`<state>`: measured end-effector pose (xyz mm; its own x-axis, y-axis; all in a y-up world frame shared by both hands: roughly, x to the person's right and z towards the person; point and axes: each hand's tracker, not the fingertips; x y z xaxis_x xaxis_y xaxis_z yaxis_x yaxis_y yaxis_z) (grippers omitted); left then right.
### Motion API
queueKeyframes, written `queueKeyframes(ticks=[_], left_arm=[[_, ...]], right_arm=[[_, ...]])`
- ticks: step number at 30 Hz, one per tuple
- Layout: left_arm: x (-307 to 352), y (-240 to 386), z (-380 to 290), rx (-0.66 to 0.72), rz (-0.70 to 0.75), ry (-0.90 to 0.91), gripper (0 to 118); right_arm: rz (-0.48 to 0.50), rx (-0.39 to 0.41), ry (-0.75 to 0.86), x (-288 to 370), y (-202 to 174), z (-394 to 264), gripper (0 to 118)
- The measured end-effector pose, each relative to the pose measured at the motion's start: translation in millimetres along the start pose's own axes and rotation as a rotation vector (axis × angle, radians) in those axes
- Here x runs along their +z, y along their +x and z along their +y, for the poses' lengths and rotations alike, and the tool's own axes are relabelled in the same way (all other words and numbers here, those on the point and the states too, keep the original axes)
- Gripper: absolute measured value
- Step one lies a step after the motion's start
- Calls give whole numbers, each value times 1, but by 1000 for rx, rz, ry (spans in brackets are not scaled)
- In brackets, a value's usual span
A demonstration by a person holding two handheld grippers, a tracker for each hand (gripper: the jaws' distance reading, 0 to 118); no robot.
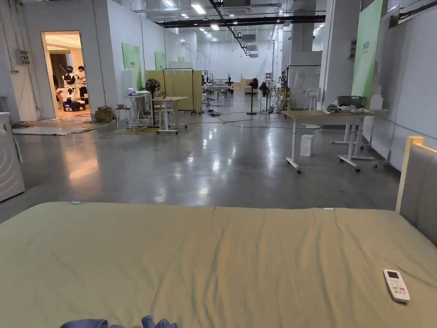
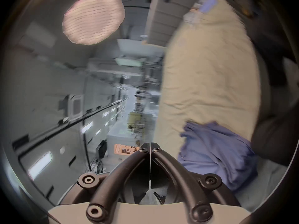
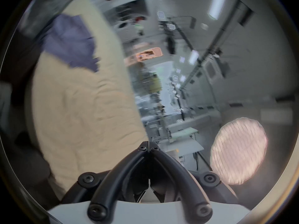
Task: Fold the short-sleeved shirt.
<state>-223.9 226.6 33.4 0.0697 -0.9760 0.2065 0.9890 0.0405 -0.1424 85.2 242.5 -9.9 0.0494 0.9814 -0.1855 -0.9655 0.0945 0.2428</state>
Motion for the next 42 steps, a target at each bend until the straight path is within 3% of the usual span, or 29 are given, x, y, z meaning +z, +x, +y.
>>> queueKeyframes(ticks=[2,4,5,8,11,12,15,18,19,20,21,23,26,30,42], left_arm=[[2,16,2,-41,-84,-7,0],[5,24,6,-87,-76,-3,0],[5,23,8,-97,-67,-2,0],[4,-1,13,8,-12,10,0],[5,-48,12,324,41,0,0],[6,-67,12,480,61,-1,0],[10,-113,-6,977,54,68,0],[12,-133,-31,1485,-96,275,0],[14,-133,-31,1586,-133,325,0],[15,-131,-33,1627,-126,349,0],[17,-126,-30,1633,-103,356,0],[17,-123,-21,1588,-112,327,0],[17,-122,-15,1532,-150,327,0],[17,-122,-7,1485,-119,303,0],[15,-117,-25,1482,-115,220,0]], right_arm=[[59,95,-25,-1,-15,4,0],[94,214,17,3,-31,10,0],[95,214,5,3,-40,-2,0],[81,95,4,2,-26,-4,0],[-10,-102,-30,-1,4,-11,0],[-42,-222,-48,-2,21,-13,0],[-81,-753,-74,4,85,-12,0],[-96,-1278,-27,8,104,-50,0],[-48,-1482,-45,9,98,-60,0],[-76,-1552,-55,14,95,-63,0],[-128,-1568,-36,17,92,-64,0],[-197,-1522,-45,19,91,-64,0],[-150,-1497,-35,17,91,-59,0],[-156,-1427,7,18,91,-49,0],[-115,-1448,-1,20,83,-48,0]])
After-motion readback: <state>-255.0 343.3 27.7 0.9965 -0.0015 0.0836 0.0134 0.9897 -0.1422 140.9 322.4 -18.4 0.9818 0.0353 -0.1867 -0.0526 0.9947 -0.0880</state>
